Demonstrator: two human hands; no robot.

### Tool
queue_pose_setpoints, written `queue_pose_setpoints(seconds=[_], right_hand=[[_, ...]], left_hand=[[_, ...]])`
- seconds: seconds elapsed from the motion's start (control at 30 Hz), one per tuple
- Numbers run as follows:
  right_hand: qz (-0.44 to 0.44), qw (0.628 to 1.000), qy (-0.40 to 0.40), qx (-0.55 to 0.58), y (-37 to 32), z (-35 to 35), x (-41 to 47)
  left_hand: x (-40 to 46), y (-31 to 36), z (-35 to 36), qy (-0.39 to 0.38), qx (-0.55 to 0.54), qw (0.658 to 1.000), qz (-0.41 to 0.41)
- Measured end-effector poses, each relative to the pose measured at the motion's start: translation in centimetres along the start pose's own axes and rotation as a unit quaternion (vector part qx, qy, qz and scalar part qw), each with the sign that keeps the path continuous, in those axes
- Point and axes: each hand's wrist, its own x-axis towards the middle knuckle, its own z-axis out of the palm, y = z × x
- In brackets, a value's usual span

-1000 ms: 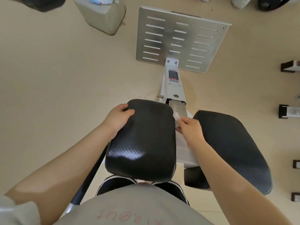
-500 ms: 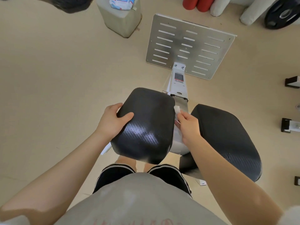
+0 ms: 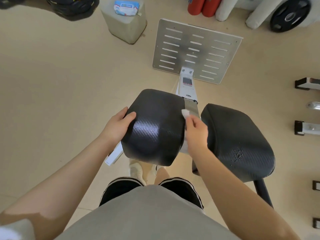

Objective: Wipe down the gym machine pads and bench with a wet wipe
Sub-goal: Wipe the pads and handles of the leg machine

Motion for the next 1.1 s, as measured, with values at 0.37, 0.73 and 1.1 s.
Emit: queue_pose_setpoints(seconds=[0.37, 0.73, 1.1], right_hand=[[-0.267, 0.931, -0.06, -0.242, -0.2, -0.4, -6.0], [-0.388, 0.829, -0.022, -0.403, 0.3, 8.4, -7.7], [-0.093, 0.982, 0.147, -0.08, 8.1, 2.4, -9.1]], left_hand=[[-1.3, -1.8, -1.3, -0.066, -0.02, 0.997, 0.041], [-1.7, -3.4, -2.9, -0.126, -0.05, 0.989, 0.067], [-2.1, -4.7, -2.5, -0.125, -0.059, 0.987, 0.077]])
